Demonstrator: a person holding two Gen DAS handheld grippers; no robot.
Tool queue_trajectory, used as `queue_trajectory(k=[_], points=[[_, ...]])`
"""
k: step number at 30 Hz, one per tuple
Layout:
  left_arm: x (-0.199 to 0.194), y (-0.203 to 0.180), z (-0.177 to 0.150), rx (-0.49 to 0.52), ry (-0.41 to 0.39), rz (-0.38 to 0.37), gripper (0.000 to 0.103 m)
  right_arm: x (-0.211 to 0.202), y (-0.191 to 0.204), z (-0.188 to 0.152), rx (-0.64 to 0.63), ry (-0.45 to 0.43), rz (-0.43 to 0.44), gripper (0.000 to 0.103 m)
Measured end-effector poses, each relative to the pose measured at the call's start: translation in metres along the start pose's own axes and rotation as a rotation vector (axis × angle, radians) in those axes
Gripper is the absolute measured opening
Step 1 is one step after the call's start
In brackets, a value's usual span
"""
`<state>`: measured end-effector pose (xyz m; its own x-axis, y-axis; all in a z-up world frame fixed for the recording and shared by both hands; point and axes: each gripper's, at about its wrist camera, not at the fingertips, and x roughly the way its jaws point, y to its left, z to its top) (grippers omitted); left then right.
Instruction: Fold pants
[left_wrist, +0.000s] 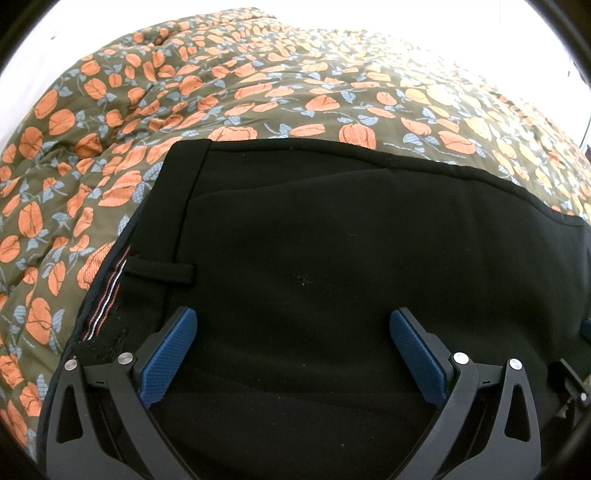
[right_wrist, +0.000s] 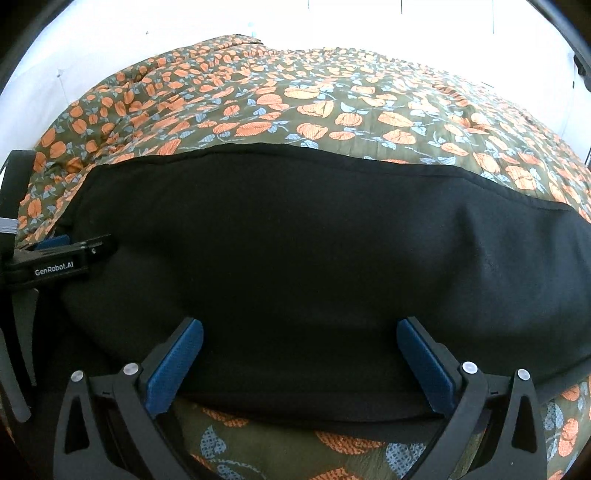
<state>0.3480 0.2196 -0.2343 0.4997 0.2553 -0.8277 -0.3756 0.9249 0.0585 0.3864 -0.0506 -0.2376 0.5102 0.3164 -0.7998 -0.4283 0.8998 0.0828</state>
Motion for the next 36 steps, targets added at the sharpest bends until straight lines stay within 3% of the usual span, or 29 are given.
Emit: queue_trajectory(k=[7, 11, 14, 18, 23, 26, 31, 35, 36], points=[[0.0, -0.002, -0.001, -0.001, -0.001, -0.001, 0.103, 0.002, -0.004, 0.005, 0.018, 0.036, 0.026, 0.103], [0.0, 0.003, 0.001, -0.002, -0.002, -0.003, 0.103, -0.003, -0.025, 0.025, 0.024, 0.14, 0.068, 0.103], [0.0, 0.002, 0.001, -0.001, -0.002, -0.003, 0.103, -0.014, -0.08, 0.036, 0.127, 0.147, 0.045, 0.103], [0.0, 0.002, 0.001, -0.002, -0.002, -0.003, 0.103, -0.029, -0.213, 0.027, 0.342, 0.155, -0.002, 0.103], [0.0, 0.002, 0.001, -0.001, -0.002, -0.002, 0.103, -0.058, -0.362, -0.001, 0.459, 0.16, -0.133, 0.103], [0.0, 0.002, 0.0, -0.002, -0.002, -0.003, 0.103, -0.075, -0.424, -0.014, 0.489, 0.154, -0.213, 0.103], [0.0, 0.002, 0.001, -0.004, -0.004, -0.003, 0.103, -0.087, -0.476, -0.031, 0.492, 0.141, -0.238, 0.102], [-0.001, 0.004, 0.001, -0.009, -0.009, -0.009, 0.103, -0.104, -0.46, -0.029, 0.45, 0.128, -0.287, 0.1], [0.0, 0.004, 0.002, -0.009, -0.008, -0.009, 0.103, -0.111, -0.449, -0.027, 0.444, 0.109, -0.245, 0.1]])
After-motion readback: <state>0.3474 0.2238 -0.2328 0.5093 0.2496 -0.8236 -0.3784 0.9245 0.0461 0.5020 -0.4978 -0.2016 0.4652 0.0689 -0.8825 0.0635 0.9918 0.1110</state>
